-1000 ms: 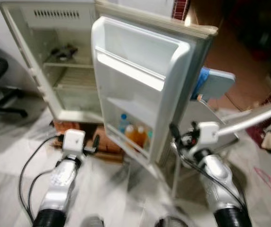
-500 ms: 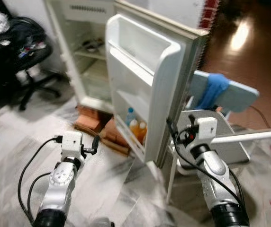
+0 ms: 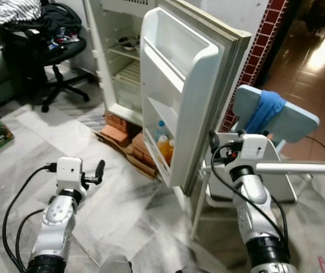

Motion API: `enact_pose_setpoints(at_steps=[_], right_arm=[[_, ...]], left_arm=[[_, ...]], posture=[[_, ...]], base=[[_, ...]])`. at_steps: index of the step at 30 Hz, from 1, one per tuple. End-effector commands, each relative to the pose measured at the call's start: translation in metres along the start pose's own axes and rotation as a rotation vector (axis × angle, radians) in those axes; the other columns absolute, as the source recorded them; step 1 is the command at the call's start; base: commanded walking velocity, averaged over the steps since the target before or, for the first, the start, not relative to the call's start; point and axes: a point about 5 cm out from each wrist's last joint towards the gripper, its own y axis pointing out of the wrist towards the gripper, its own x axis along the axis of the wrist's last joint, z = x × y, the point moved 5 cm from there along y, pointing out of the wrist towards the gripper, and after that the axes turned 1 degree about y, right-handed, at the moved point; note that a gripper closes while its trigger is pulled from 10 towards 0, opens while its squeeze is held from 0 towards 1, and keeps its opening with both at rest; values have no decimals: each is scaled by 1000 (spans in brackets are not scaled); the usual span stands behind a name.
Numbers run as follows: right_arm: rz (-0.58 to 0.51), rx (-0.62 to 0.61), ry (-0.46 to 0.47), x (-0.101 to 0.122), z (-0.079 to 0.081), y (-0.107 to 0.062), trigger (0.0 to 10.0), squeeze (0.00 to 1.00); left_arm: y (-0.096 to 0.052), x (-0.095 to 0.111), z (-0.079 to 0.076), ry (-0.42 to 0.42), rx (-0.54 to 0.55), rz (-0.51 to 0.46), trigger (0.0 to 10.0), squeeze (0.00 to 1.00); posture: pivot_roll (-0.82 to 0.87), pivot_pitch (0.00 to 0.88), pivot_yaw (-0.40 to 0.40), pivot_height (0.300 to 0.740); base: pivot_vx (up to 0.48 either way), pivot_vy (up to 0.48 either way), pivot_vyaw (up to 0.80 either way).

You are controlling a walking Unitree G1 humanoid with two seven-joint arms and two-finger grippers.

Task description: Restocking fridge

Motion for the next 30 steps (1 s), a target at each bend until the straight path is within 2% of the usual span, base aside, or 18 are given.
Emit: enact_pose_setpoints(at_steps=[1, 5, 7, 11, 14, 19, 27, 30], right_arm=[[-29, -17, 9, 7, -1, -1, 10000, 0], [-32, -47, 20, 7, -8, -8, 10000, 0], [-30, -72, 19, 4, -13, -18, 10000, 0], [-18, -81, 8, -1, -13, -26, 10000, 0], [-24, -84, 15, 1, -12, -26, 10000, 0], [-36, -98, 10, 5, -15, -26, 10000, 0], [-27, -101, 5, 7, -22, -23, 10000, 0], [-47, 24, 67, 16, -2, -6, 10000, 0]], left_arm=[[-2, 3, 3, 8, -5, -8, 10000, 0], [-5, 4, 5, 3, -4, -15, 10000, 0], [-8, 2, 11, -15, 22, -11, 10000, 0], [-10, -6, 7, -8, -3, 14, 10000, 0], [-10, -7, 4, -19, -23, 23, 10000, 0], [-12, -12, -2, -32, -43, 46, 10000, 0], [-25, -26, 3, -52, -7, 76, 10000, 0], [-27, -27, 2, -59, -12, 81, 10000, 0]], posture=[[33, 0, -16, 740], [28, 0, -15, 740], [26, 0, -17, 740], [13, 0, -16, 740], [11, 0, -15, 740], [5, 0, -8, 740], [9, 0, -10, 740], [15, 0, -11, 740]], base=[[398, 0, 0], [431, 0, 0], [446, 0, 0], [447, 0, 0], [411, 0, 0], [0, 0, 0], [0, 0, 0], [0, 0, 0]])
